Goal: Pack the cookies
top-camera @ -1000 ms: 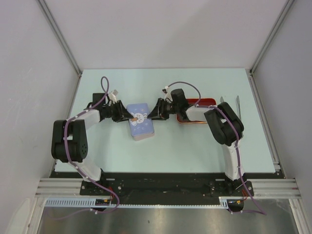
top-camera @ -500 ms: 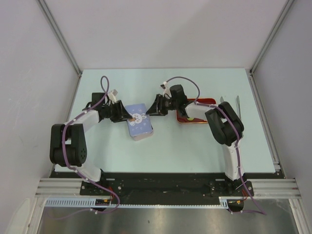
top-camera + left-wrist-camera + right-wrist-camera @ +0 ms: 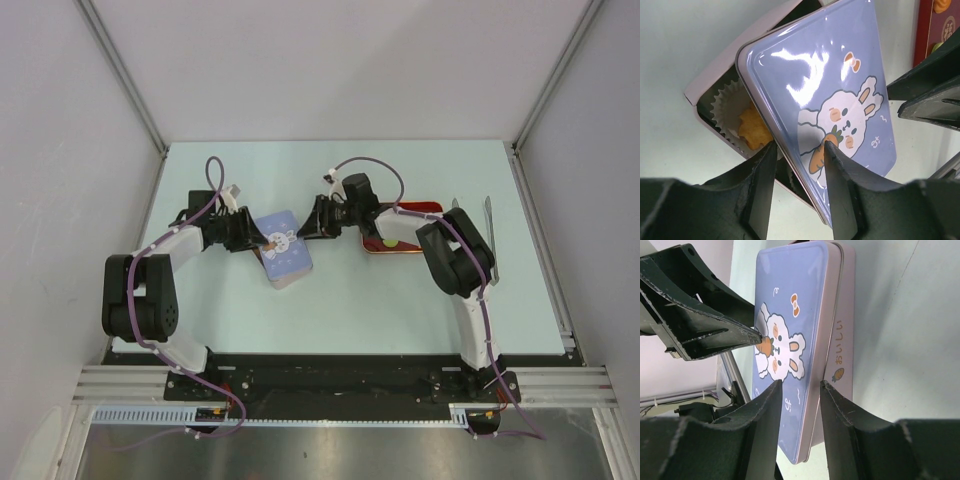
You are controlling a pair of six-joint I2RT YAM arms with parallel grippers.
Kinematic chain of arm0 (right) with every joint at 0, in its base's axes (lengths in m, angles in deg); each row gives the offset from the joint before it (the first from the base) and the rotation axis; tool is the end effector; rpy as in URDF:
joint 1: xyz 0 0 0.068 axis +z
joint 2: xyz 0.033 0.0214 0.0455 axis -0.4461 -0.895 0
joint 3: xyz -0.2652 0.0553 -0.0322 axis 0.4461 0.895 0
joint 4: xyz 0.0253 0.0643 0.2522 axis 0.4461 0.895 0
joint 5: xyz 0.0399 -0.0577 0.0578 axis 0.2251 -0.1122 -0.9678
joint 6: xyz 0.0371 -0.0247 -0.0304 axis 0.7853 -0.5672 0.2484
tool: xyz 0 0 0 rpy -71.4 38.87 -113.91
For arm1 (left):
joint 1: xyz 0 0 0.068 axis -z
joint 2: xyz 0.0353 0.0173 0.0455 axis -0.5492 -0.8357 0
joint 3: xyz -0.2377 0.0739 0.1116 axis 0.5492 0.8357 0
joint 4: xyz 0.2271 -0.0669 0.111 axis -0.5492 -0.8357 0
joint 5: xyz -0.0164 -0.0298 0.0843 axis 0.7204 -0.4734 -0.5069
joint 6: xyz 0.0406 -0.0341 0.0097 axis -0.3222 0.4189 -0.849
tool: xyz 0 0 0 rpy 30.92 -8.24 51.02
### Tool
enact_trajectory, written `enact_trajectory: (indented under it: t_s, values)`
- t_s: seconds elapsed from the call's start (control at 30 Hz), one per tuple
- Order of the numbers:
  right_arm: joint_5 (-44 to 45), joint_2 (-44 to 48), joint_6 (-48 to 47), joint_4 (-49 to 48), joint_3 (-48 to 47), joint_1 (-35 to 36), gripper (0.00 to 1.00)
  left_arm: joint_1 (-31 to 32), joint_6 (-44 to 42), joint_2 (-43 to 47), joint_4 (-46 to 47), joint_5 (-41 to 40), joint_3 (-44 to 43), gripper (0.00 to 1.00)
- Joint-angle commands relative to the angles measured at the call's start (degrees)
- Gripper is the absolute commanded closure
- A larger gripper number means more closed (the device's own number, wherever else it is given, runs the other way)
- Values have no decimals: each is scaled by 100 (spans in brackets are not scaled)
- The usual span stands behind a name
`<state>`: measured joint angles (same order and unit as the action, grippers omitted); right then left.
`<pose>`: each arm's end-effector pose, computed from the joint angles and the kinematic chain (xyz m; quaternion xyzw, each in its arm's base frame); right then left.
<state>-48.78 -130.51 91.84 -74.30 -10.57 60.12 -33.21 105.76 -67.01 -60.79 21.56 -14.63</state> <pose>0.3821 0.2815 0.1606 -0.1222 0.8267 0.5139 0.1936 0.3173 -0.0192 0.1816 -0.0459 0.9171 -0.2985 0.2601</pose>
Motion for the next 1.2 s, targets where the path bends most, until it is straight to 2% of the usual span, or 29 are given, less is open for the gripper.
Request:
enact_trajectory:
  t_s: [0.0, 0.67, 1.17]
  values:
    - [79, -60, -217, 98, -286, 48, 59, 8, -148, 218, -134, -147, -101, 52]
    - [44, -130, -323, 221, -426, 100, 59, 8, -306, 570, -450, -287, -391, 48]
    - [70, -376, -525, 555, -927, 135, 59, 8, -693, 957, -924, -648, -409, 46]
